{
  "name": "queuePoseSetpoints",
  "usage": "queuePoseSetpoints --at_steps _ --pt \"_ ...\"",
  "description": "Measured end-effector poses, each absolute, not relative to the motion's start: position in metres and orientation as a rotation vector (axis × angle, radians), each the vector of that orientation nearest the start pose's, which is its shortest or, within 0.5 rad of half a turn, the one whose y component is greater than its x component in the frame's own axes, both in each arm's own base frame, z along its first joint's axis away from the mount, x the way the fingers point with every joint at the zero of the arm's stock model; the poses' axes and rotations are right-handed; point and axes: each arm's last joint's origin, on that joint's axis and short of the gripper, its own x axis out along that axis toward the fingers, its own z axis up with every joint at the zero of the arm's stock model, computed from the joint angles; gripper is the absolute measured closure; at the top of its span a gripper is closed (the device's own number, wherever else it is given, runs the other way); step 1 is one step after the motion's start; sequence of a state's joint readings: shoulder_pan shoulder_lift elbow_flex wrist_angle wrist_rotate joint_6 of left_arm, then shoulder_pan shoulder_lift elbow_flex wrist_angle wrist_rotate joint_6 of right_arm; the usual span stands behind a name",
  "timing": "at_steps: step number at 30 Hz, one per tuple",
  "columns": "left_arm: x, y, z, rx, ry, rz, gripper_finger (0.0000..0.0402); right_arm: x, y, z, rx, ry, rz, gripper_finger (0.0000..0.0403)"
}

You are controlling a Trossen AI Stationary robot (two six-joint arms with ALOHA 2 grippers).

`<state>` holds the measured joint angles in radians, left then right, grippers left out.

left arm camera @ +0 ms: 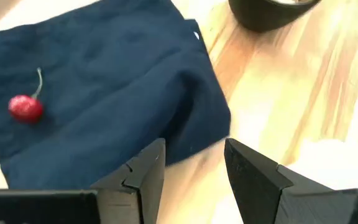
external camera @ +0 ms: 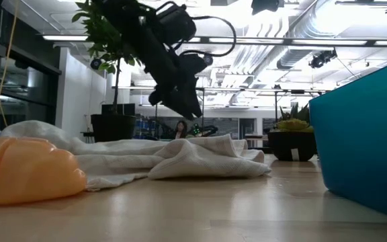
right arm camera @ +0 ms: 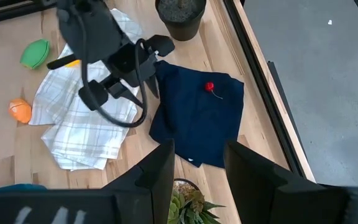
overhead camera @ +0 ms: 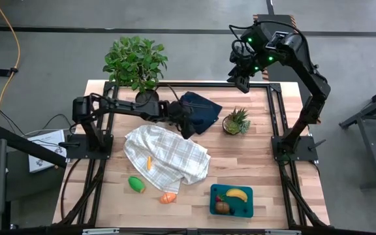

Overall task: Pick and placing Produce into tupperware
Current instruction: Move the left plant pot to the top left of the table

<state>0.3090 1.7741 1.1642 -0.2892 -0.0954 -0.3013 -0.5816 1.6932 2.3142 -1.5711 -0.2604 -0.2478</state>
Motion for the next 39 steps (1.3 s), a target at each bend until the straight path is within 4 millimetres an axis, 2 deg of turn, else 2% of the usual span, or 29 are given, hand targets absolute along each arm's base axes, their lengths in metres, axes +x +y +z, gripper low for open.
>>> queuePoseSetpoints --at_steps 7,14,22,29,39 --pt "0.355 0.086 0.199 -0.407 0.900 0.506 0.0245 0.232 -0.143 0.479 0.159 0.895 -0.186 0.0274" --pt "0.348 0.055 0.224 -0.371 0.827 0.602 0.0245 0.232 -0.144 0.479 0.157 0.890 -0.187 0.0274" --pt "0.319 0.036 0.257 -0.336 0.770 0.783 0.0245 0.237 -0.147 0.476 0.162 0.895 -0.187 0.0274" --pt "0.285 0.017 0.261 -0.393 0.714 0.853 0.0245 0.243 -0.150 0.472 0.167 0.903 -0.181 0.0274" --pt "0.238 -0.004 0.258 -0.473 0.621 0.986 0.0245 0.247 -0.153 0.476 0.157 0.829 -0.166 0.0274"
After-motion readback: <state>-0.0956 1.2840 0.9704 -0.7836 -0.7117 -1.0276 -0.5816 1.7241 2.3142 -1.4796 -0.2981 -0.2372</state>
